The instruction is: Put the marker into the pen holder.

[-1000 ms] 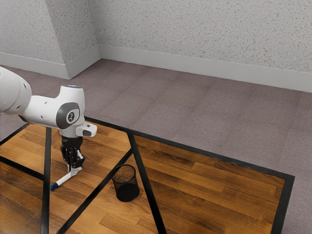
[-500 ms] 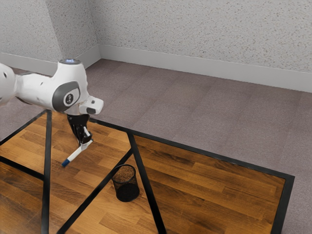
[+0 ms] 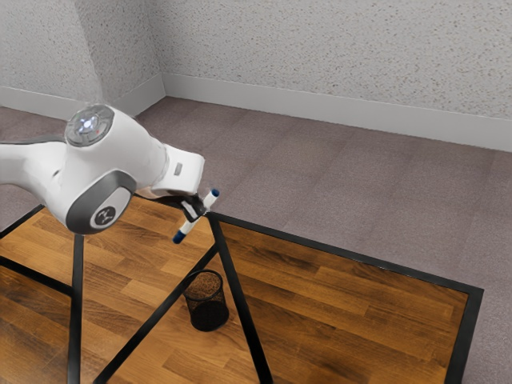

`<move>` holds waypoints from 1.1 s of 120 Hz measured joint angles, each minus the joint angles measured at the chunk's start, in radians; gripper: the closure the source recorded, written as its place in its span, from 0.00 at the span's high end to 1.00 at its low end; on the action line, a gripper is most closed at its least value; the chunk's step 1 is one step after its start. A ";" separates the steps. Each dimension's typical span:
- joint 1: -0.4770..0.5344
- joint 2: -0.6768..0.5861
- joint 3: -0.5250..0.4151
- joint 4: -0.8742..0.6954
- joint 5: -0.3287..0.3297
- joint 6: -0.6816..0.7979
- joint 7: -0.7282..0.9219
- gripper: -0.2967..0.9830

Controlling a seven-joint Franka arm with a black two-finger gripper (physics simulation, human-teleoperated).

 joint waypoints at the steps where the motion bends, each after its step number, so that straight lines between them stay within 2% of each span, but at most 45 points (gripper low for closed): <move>1: 0.002 -0.002 -0.005 -0.004 -0.001 0.006 -0.003 0.15; 35: 0.012 -0.051 -0.161 -0.119 -0.015 0.108 -0.148 0.15; 104: 0.041 -0.042 -0.194 -0.171 -0.018 0.139 -0.383 0.15; 132: 0.093 -0.008 -0.195 -0.161 0.059 0.189 -0.432 0.15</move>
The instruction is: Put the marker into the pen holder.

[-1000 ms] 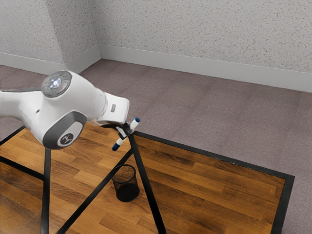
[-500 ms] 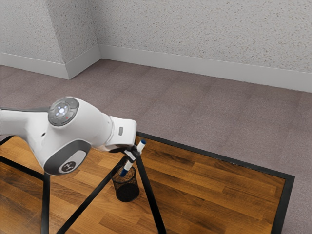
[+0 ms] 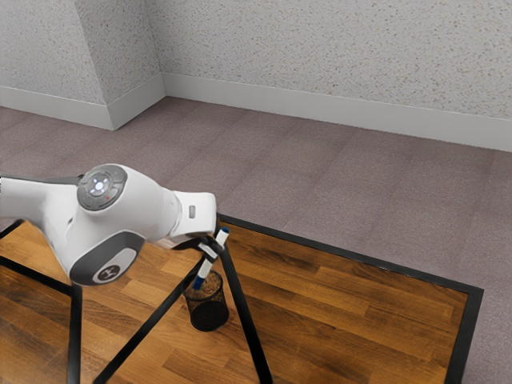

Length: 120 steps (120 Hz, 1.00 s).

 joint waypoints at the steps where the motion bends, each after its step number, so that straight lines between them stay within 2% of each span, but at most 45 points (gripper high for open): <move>1: 0.001 0.002 0.000 0.000 0.003 0.002 -0.001 0.15; 21: 0.019 0.041 0.000 0.001 0.035 0.039 -0.025 0.15; 58: 0.049 0.105 -0.001 -0.001 0.044 0.089 -0.052 0.16; 84: 0.049 0.086 0.002 0.013 0.048 0.090 -0.069 0.51; 92: 0.048 0.091 0.066 0.135 0.041 0.052 -0.073 0.58; 97: 0.045 0.102 0.116 0.247 0.007 -0.024 -0.074 0.61; 107: 0.042 0.215 0.183 0.681 -0.082 -0.339 -0.078 0.66; 113: 0.032 0.260 0.217 0.881 -0.094 -0.536 -0.079 0.69; 120: -0.012 0.278 0.279 1.019 -0.081 -0.730 -0.081 0.71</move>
